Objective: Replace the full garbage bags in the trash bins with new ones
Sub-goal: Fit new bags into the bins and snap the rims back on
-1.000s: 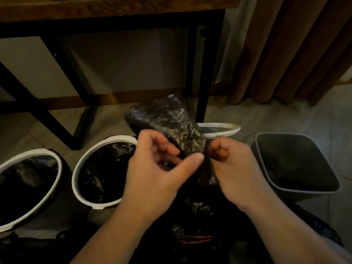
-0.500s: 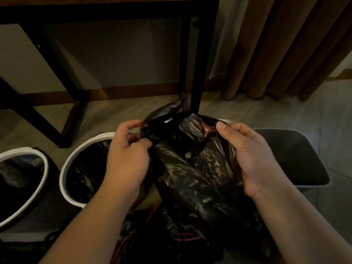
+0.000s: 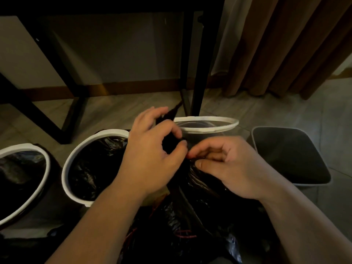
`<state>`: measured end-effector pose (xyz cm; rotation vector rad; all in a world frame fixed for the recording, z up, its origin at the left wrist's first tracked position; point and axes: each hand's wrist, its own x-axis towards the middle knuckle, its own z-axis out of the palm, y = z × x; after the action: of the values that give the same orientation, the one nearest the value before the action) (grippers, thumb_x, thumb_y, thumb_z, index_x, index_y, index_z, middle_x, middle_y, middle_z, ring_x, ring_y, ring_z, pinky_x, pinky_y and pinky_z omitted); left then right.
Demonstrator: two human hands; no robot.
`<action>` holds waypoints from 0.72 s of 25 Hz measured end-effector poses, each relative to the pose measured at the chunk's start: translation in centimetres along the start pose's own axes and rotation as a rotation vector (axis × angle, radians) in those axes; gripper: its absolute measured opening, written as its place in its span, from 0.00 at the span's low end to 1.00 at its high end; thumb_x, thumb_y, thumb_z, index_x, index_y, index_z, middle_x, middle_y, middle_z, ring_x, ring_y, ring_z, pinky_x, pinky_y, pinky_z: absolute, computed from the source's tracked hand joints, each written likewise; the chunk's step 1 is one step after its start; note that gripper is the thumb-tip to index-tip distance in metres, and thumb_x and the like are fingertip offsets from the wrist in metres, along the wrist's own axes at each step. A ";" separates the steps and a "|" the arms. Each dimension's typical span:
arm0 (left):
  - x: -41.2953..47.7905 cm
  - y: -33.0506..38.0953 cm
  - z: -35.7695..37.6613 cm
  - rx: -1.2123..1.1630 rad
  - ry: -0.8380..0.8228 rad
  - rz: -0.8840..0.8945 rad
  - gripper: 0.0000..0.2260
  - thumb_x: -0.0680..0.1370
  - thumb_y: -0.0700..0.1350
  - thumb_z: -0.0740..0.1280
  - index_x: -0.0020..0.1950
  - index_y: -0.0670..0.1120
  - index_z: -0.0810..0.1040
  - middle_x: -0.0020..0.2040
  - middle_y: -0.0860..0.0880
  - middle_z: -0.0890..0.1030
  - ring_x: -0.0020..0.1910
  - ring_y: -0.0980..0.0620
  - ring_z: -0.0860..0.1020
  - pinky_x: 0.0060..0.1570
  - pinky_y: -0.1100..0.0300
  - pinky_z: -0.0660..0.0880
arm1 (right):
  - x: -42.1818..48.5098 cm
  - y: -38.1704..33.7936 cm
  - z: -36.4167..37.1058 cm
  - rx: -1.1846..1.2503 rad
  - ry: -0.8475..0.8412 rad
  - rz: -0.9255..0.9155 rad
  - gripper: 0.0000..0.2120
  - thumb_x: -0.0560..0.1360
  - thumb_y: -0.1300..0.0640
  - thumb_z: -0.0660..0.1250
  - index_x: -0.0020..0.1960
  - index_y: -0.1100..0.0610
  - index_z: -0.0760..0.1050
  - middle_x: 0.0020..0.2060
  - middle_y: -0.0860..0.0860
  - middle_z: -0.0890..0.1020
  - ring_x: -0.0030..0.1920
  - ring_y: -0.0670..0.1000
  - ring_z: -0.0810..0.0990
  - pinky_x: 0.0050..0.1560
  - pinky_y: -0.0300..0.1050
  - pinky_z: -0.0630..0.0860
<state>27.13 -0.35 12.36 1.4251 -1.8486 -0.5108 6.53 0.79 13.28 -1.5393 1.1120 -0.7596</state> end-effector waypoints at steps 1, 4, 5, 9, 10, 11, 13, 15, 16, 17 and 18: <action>0.2 -0.5 -0.4 -0.004 -0.044 0.027 0.05 0.74 0.51 0.76 0.45 0.54 0.82 0.74 0.55 0.72 0.80 0.55 0.62 0.76 0.54 0.62 | -0.1 -0.1 -0.3 -0.013 0.026 0.006 0.19 0.77 0.69 0.72 0.55 0.45 0.82 0.49 0.49 0.88 0.50 0.48 0.88 0.50 0.39 0.83; 0.3 -0.9 -1.2 -0.069 -0.166 0.102 0.12 0.74 0.59 0.74 0.36 0.55 0.77 0.75 0.57 0.73 0.82 0.59 0.58 0.78 0.52 0.59 | -0.5 -0.3 -1.2 -0.099 0.137 -0.017 0.19 0.78 0.70 0.70 0.46 0.45 0.78 0.47 0.54 0.88 0.48 0.53 0.88 0.49 0.52 0.85; 0.3 -0.9 -1.3 -0.051 -0.199 0.128 0.14 0.73 0.61 0.73 0.34 0.56 0.75 0.75 0.58 0.73 0.82 0.58 0.57 0.79 0.47 0.59 | -0.7 -0.3 -1.6 -0.197 0.161 -0.051 0.20 0.78 0.71 0.69 0.43 0.44 0.79 0.46 0.54 0.87 0.47 0.54 0.87 0.49 0.56 0.85; 0.3 -1.3 -0.9 0.159 -0.268 0.246 0.12 0.72 0.52 0.77 0.37 0.56 0.74 0.56 0.60 0.83 0.73 0.57 0.72 0.77 0.38 0.59 | -1.7 -1.4 -2.3 -0.518 0.114 -0.159 0.23 0.79 0.68 0.66 0.46 0.39 0.86 0.54 0.37 0.84 0.58 0.41 0.81 0.59 0.32 0.75; 0.5 -1.4 -0.7 0.185 -0.276 0.283 0.12 0.71 0.47 0.78 0.40 0.55 0.75 0.50 0.60 0.83 0.65 0.56 0.77 0.75 0.40 0.63 | -1.8 -1.8 -2.3 -0.579 0.118 -0.188 0.22 0.80 0.66 0.66 0.50 0.40 0.86 0.55 0.34 0.83 0.61 0.38 0.79 0.61 0.28 0.72; 0.5 -1.4 -0.5 0.175 -0.273 0.317 0.11 0.71 0.44 0.77 0.42 0.54 0.76 0.47 0.59 0.81 0.58 0.56 0.78 0.71 0.43 0.68 | -2.0 -2.1 -2.3 -0.654 0.117 -0.217 0.19 0.80 0.64 0.66 0.54 0.40 0.86 0.56 0.34 0.82 0.62 0.36 0.78 0.62 0.26 0.69; 0.6 -0.9 -0.1 0.051 -0.247 0.312 0.10 0.72 0.40 0.74 0.46 0.54 0.79 0.53 0.58 0.77 0.52 0.56 0.78 0.58 0.51 0.76 | -2.3 -2.5 -2.5 -0.801 0.095 -0.243 0.16 0.79 0.59 0.70 0.61 0.42 0.84 0.60 0.33 0.79 0.64 0.35 0.76 0.65 0.25 0.66; 0.6 -0.4 0.1 -0.086 -0.210 0.273 0.09 0.73 0.40 0.71 0.47 0.53 0.82 0.61 0.57 0.74 0.54 0.55 0.79 0.54 0.54 0.77 | -2.7 -2.7 -2.6 -0.895 0.071 -0.225 0.22 0.77 0.57 0.74 0.69 0.43 0.79 0.66 0.33 0.74 0.67 0.34 0.71 0.67 0.22 0.61; 0.6 -0.1 0.1 -0.106 -0.202 0.280 0.08 0.73 0.41 0.70 0.46 0.53 0.83 0.65 0.56 0.73 0.58 0.55 0.78 0.56 0.53 0.77 | -2.9 -2.8 -2.7 -0.938 0.057 -0.219 0.26 0.76 0.57 0.74 0.73 0.43 0.75 0.69 0.33 0.71 0.69 0.34 0.69 0.68 0.22 0.58; 0.5 -0.1 0.1 -0.086 -0.209 0.298 0.07 0.74 0.44 0.69 0.45 0.54 0.85 0.70 0.54 0.71 0.64 0.55 0.75 0.61 0.52 0.75 | -3.1 -3.0 -2.8 -0.976 0.043 -0.220 0.29 0.77 0.58 0.73 0.75 0.43 0.72 0.71 0.34 0.68 0.70 0.34 0.66 0.69 0.21 0.56; 0.6 -0.2 0.1 -0.035 -0.220 0.326 0.07 0.74 0.46 0.68 0.46 0.56 0.86 0.75 0.53 0.68 0.70 0.52 0.71 0.67 0.50 0.71 | -3.4 -3.2 -3.0 -1.007 0.031 -0.227 0.30 0.77 0.59 0.72 0.76 0.42 0.71 0.73 0.34 0.66 0.72 0.34 0.64 0.70 0.21 0.54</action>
<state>27.07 -0.97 12.35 1.0482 -2.1838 -0.5477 3.48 2.90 17.37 -2.5239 1.4579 -0.3498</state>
